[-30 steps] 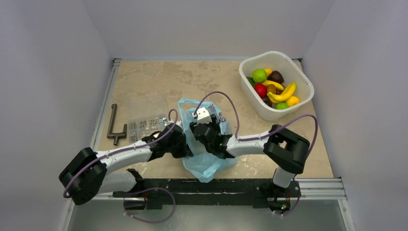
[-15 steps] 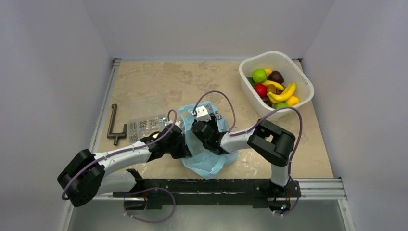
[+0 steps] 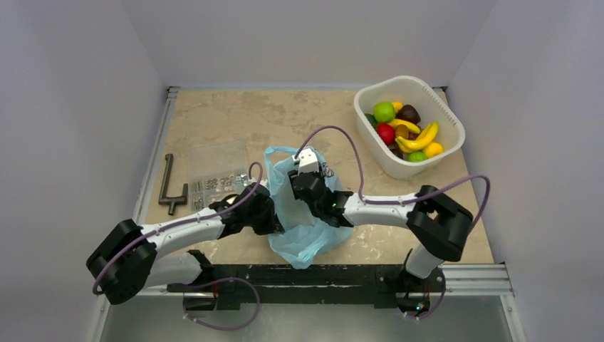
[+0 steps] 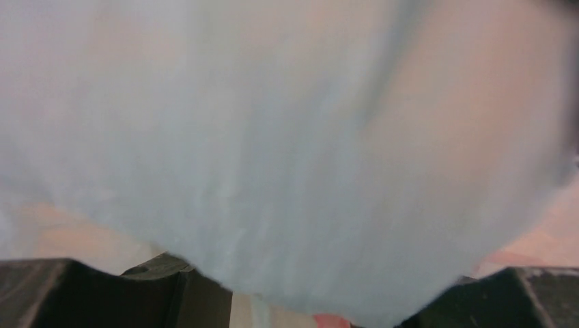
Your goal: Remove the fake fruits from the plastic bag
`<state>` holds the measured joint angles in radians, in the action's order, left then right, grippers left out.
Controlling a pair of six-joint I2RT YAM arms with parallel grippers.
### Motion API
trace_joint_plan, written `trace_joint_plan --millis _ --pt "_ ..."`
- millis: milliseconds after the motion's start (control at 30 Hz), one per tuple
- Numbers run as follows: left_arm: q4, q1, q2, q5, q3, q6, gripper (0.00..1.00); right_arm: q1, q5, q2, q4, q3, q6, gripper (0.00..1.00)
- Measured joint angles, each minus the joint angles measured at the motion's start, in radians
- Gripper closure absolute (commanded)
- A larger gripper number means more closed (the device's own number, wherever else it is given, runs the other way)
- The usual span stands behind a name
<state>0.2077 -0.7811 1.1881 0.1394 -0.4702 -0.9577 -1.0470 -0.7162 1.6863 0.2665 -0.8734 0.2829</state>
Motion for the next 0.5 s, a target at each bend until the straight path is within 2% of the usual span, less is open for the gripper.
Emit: trace_joint_plan --millis 133,400,500 --pt "0.003 0.0 0.018 -0.006 -0.015 0.004 1.0 0.001 0.135 -0.14 -0.084 0.031 0.049 0.99" --pt "0.01 0.0 0.035 -0.017 -0.03 0.01 1.0 0.022 0.514 -0.401 -0.224 0.113 0.08 1.0" --pt "0.01 0.0 0.048 -0.017 -0.035 0.011 1.0 0.027 0.606 -0.464 -0.264 0.112 0.081 1.0"
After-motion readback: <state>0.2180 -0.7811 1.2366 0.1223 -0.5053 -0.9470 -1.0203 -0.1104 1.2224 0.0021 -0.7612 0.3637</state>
